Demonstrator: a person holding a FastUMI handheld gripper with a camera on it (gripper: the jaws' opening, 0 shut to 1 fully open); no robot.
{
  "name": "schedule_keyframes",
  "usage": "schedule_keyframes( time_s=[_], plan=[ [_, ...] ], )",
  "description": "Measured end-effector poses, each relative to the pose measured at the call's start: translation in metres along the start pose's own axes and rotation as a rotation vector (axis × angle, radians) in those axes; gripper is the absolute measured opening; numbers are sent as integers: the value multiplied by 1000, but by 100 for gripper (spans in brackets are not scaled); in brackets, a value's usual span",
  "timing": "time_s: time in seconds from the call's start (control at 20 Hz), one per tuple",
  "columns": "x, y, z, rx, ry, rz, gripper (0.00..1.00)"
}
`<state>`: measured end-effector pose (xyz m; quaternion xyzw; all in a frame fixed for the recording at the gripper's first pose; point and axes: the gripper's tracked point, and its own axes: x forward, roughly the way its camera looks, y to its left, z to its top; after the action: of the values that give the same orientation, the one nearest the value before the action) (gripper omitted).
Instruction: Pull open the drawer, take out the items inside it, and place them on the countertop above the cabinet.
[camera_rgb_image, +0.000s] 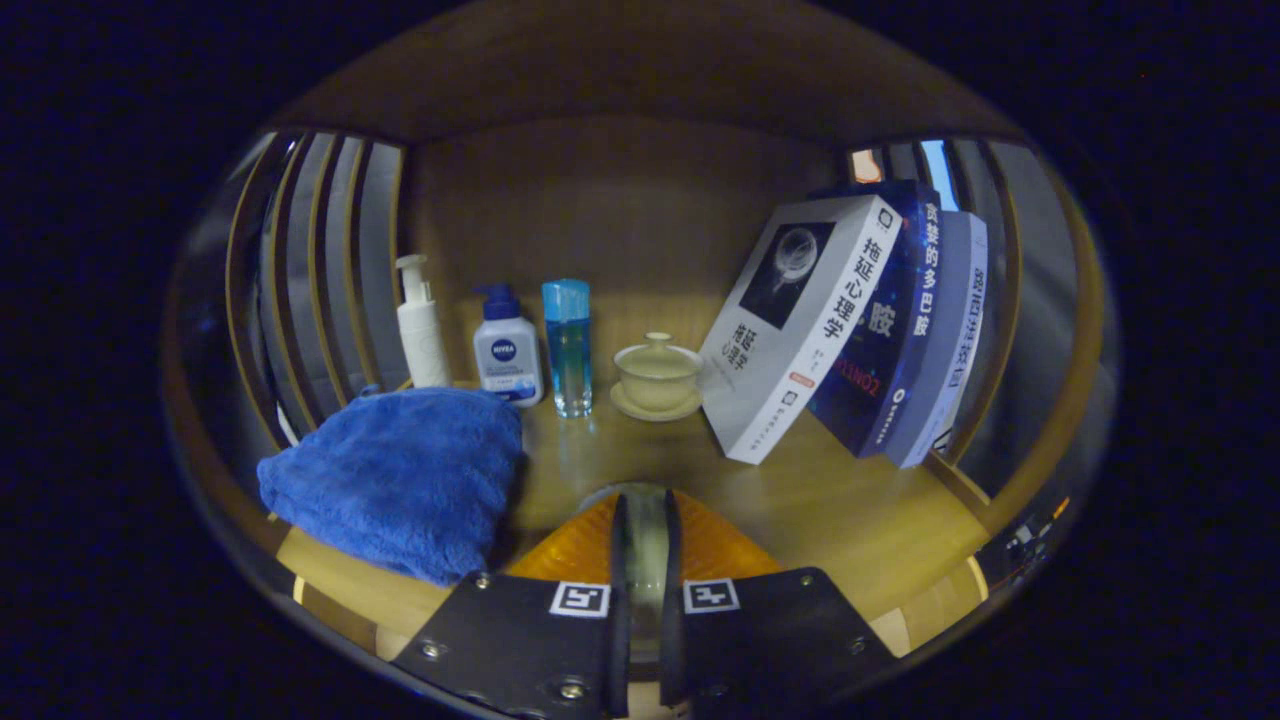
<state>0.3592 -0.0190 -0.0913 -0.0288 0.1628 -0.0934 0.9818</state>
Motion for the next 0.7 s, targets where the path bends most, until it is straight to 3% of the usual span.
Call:
schedule_keyframes(
  time_s=[0.2,0.3,0.6,0.7],
  plan=[
    [8,2,6,-5,-44,2,13],
    [11,-1,-5,-8,-3,-9,18],
    [-15,-9,4,1,-77,-25,100],
    [-35,-10,10,-3,-92,-29,100]
  ],
)
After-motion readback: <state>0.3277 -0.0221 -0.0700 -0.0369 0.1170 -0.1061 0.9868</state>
